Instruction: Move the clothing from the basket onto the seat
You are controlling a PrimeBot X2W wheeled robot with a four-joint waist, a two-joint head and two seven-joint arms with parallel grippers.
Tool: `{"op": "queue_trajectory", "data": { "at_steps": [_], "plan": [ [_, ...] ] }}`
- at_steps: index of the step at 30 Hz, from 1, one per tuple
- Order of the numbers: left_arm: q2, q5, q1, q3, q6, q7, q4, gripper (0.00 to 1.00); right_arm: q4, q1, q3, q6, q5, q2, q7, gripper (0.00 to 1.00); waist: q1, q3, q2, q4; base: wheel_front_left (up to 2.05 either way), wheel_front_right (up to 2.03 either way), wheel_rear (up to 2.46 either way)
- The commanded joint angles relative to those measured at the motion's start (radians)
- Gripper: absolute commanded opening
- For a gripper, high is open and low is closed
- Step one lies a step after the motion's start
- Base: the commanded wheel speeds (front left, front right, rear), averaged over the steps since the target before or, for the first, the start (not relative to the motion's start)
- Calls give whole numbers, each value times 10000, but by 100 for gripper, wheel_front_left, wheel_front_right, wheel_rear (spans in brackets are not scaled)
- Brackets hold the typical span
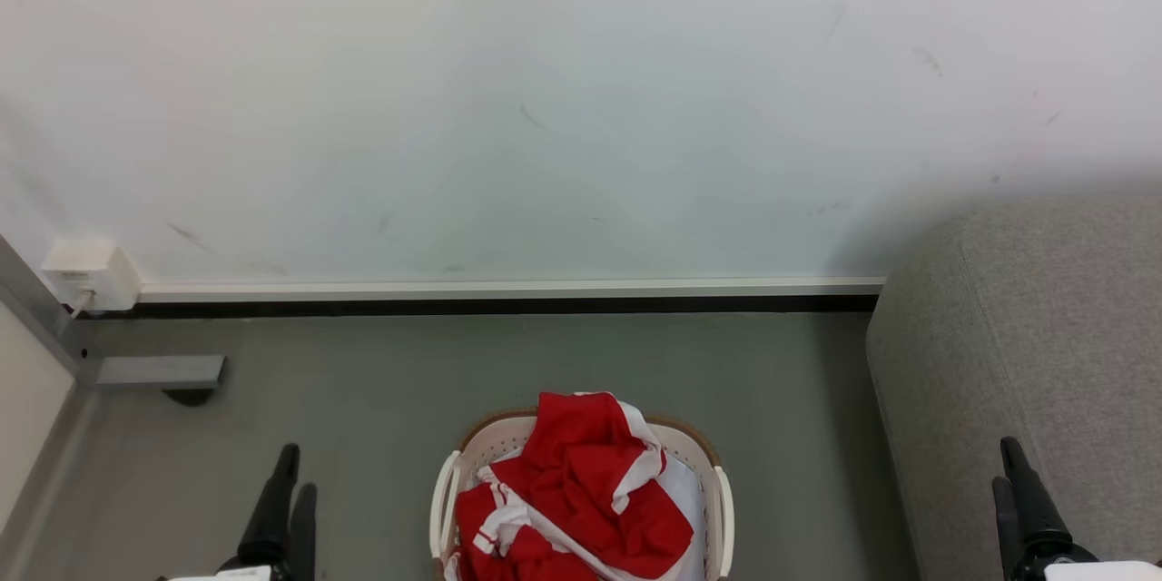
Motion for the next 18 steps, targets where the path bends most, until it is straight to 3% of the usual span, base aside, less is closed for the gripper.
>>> {"op": "queue_trajectory", "data": {
  "at_steps": [1, 18],
  "plan": [
    [73, 252, -151, -3, -16, -145, -141, 100, -168, -275, 121, -2, -380, -76, -147, 100, 0, 2, 0, 8, 0, 0, 0],
    [111, 2828, -72, -147, 243, -873, -471, 100, -464, -400, 684, -5, -3626, -111, -877, 100, 0, 16, 0, 75, 0, 0, 0]
  ]
}}
